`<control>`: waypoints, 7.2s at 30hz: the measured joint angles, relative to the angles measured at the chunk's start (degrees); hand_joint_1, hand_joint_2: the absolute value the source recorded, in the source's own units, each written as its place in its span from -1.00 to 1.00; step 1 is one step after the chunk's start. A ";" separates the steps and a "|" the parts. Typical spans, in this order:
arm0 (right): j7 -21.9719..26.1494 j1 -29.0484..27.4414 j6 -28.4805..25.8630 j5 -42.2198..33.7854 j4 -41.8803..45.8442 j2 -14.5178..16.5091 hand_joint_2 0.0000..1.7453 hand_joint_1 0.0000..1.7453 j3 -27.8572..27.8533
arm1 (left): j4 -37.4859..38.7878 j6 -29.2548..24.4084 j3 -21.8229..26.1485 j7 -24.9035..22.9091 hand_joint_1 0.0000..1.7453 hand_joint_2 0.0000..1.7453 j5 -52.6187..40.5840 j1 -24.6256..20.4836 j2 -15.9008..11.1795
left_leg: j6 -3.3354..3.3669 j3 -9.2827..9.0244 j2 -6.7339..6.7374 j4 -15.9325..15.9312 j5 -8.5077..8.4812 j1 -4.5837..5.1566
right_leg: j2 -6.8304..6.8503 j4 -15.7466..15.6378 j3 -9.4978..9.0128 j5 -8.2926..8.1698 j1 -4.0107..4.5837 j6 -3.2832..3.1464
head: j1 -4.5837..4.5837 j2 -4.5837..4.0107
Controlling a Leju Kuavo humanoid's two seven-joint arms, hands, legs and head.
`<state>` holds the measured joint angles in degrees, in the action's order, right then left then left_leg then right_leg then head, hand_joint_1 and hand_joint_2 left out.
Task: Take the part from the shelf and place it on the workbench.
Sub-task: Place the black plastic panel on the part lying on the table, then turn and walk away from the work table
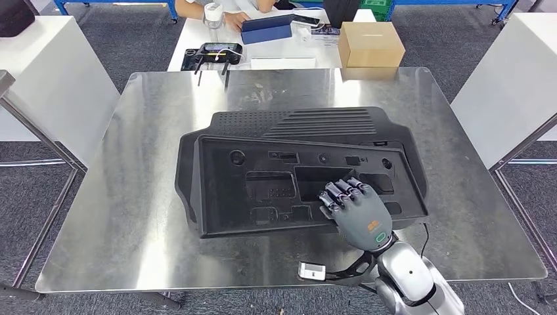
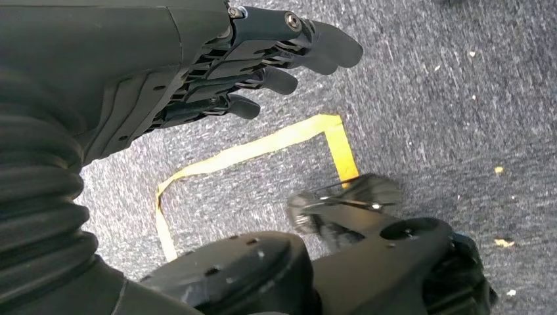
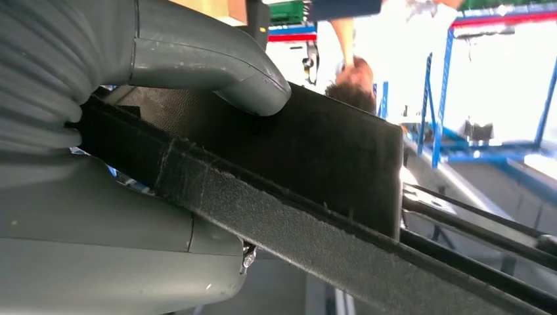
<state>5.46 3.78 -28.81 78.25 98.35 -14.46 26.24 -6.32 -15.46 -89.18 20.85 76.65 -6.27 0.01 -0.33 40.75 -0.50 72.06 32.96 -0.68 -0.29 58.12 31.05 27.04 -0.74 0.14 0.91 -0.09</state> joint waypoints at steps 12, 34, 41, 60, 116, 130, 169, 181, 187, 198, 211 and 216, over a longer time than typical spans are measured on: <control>2.55 13.08 -3.86 4.52 -21.55 -0.96 0.00 0.00 0.04 | -0.02 0.61 0.00 -2.80 -1.00 1.00 -2.51 -0.18 -0.43 | 1.40 -3.16 -0.11 -11.13 -8.46 0.43 | 0.35 -0.94 -1.87 1.97 0.07 1.40 | -0.04 0.00; 3.19 21.34 -6.77 2.92 -44.28 0.18 -1.00 -1.00 -0.89 | -0.02 0.19 0.00 -3.82 -1.00 -1.00 -3.99 -0.60 -0.75 | 1.92 -3.70 -0.07 -11.46 -8.20 0.44 | 0.40 -1.43 -2.20 1.83 0.24 2.45 | 0.02 0.00; 2.52 21.87 -2.09 0.01 -47.49 1.26 -1.00 -1.00 -2.29 | -0.02 -0.21 0.01 -4.28 -1.00 -1.00 -2.62 -0.74 -0.75 | 1.91 -3.73 -0.05 -11.51 -8.21 0.40 | 0.40 -1.42 -2.10 1.85 0.29 2.43 | 0.02 0.00; 11.78 15.57 14.52 -21.47 -34.27 7.43 -1.00 -1.00 -0.93 | -0.03 -0.36 0.02 -2.34 -1.00 -1.00 -2.71 -1.78 -0.59 | 1.88 -3.84 0.00 -11.58 -8.19 0.35 | 0.38 -1.42 -1.97 1.93 0.32 2.35 | 0.01 0.00; 25.42 -9.63 21.22 -71.28 14.42 14.65 -1.00 -1.00 -0.73 | -0.02 -2.69 1.48 -0.60 -1.00 -1.00 3.04 0.07 -0.33 | 1.73 -3.84 -0.01 -11.62 -8.06 0.35 | 0.39 -1.43 -1.94 2.11 0.32 2.12 | 0.00 0.00; 26.76 -21.10 36.45 -91.14 20.44 14.10 -1.00 -1.00 -7.31 | -0.02 -1.90 3.58 2.76 -1.00 -1.00 6.69 0.71 -0.33 | 1.66 -3.85 -0.02 -11.62 -7.99 0.36 | 0.39 -1.44 -1.95 2.22 0.31 2.25 | 0.00 0.00; 28.03 -25.11 36.97 -88.89 22.69 20.54 -1.00 -1.00 -18.27 | 0.02 1.11 5.05 4.48 -1.00 -1.00 8.65 0.88 -0.31 | 2.83 -5.17 0.01 -12.91 -7.90 0.15 | 0.46 4.25 1.71 3.57 -1.00 4.89 | -0.46 0.00; 27.28 -25.17 35.93 -87.93 22.64 21.11 -1.00 -1.00 -18.59 | 0.04 1.75 5.51 5.92 -1.00 -1.00 9.17 1.07 -0.03 | -0.21 -1.02 0.23 3.17 2.47 -0.05 | 0.51 -0.55 1.18 -1.16 -0.21 0.53 | -0.21 0.00; 27.11 -25.15 35.58 -87.88 22.64 21.12 -1.00 -1.00 -18.63 | 0.04 1.85 5.55 5.95 -1.00 -1.00 9.21 0.95 0.15 | 0.74 -11.49 -0.01 -12.66 -2.82 0.38 | 0.50 0.04 1.86 -1.93 0.31 1.31 | -0.34 0.00; 27.00 -25.10 34.90 -87.64 22.42 21.09 -1.00 -1.00 -18.64 | 0.05 1.88 5.60 6.01 -1.00 -1.00 9.23 0.83 0.21 | 3.35 -5.34 0.40 -13.36 -7.97 0.62 | 0.29 11.95 4.05 4.95 -0.01 2.94 | -0.96 0.00; 26.79 -24.77 34.57 -87.21 22.23 21.09 -1.00 -1.00 -18.86 | 0.04 1.73 5.57 5.96 -1.00 -1.00 9.28 0.96 0.58 | -0.47 -1.00 0.29 1.63 1.10 -0.11 | 0.75 -3.15 -1.49 -0.86 0.18 0.01 | -0.61 0.00; 26.71 -24.75 34.53 -87.20 22.15 21.09 -1.00 -1.00 -18.94 | -0.01 1.74 5.58 6.04 -1.00 -1.00 9.32 0.80 0.74 | -1.36 -11.22 0.06 -9.40 -3.22 -1.00 | 0.69 -1.12 1.74 -2.46 0.17 1.25 | -0.56 0.00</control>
<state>32.17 -20.97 5.72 -8.96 120.50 6.62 7.31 -6.33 -13.72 -83.60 26.89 85.96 -5.47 0.74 -1.69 29.53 -0.43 62.66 29.74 -1.68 0.41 57.00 32.79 24.57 -0.56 1.40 0.35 -0.09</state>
